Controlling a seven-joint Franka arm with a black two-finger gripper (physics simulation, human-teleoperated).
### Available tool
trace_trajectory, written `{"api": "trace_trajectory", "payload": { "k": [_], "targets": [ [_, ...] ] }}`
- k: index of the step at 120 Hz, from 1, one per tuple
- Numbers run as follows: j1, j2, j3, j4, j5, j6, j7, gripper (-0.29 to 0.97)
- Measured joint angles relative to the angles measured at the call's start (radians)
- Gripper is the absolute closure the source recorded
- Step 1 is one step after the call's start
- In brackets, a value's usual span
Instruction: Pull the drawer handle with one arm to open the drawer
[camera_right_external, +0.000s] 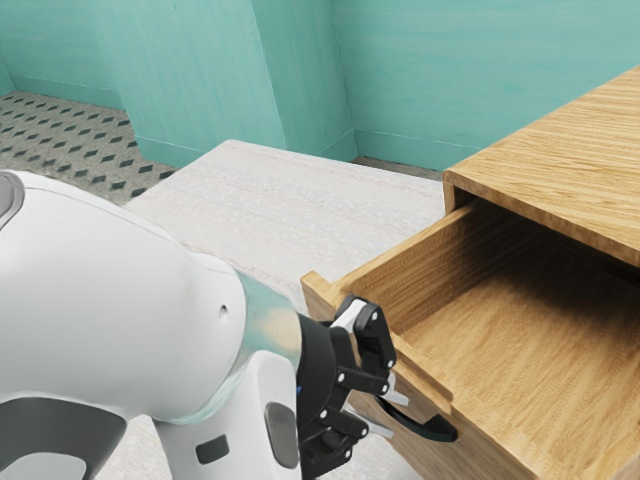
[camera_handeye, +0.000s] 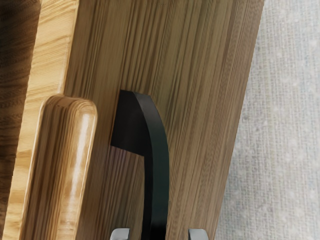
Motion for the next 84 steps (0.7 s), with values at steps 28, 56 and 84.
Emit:
{"api": "trace_trajectory", "payload": {
  "k": [28, 56, 84],
  "targets": [
    [-0.001, -0.052, -0.019, -0.037, -0.024, -0.006, -0.008, 0.63],
    [0.0, -0.063, -0.035, -0.04, -0.039, -0.015, -0.015, 0.57],
    [-0.001, -0.069, -0.032, 0.035, -0.038, -0.073, -0.019, 0.55]
  ]
}}
